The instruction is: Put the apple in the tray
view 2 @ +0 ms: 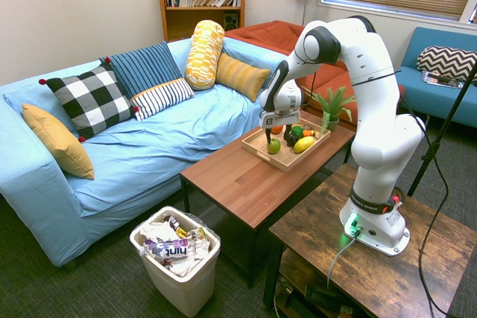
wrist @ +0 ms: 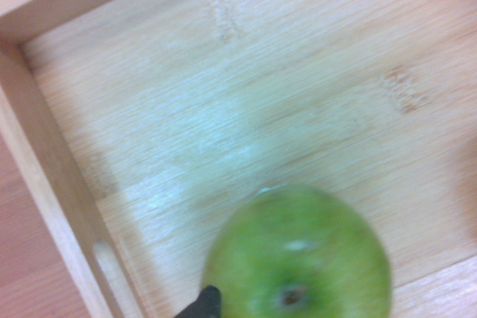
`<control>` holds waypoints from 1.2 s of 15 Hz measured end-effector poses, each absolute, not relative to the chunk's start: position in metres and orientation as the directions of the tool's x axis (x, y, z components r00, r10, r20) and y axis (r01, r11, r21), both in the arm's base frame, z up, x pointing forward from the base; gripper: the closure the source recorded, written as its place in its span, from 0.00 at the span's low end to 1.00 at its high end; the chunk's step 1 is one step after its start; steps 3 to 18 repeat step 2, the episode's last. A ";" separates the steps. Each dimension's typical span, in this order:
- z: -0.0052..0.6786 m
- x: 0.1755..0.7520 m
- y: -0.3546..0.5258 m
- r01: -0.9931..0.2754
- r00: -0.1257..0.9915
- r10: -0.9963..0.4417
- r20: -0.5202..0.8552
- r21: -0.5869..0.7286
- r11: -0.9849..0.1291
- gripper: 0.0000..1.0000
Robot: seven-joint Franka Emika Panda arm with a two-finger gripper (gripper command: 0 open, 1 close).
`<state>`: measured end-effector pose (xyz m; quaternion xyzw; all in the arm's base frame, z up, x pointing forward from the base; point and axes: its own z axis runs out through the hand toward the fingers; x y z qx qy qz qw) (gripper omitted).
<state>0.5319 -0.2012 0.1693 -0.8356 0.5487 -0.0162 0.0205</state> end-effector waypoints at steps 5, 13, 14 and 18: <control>0.192 0.518 -0.206 -0.912 0.405 -0.914 0.010 -0.072 -0.404 0.00; 0.192 0.518 -0.206 -0.912 0.405 -0.914 0.010 -0.072 -0.404 0.00; 0.192 0.518 -0.206 -0.912 0.405 -0.914 0.010 -0.072 -0.404 0.00; 0.192 0.518 -0.206 -0.912 0.405 -0.914 0.010 -0.072 -0.404 0.00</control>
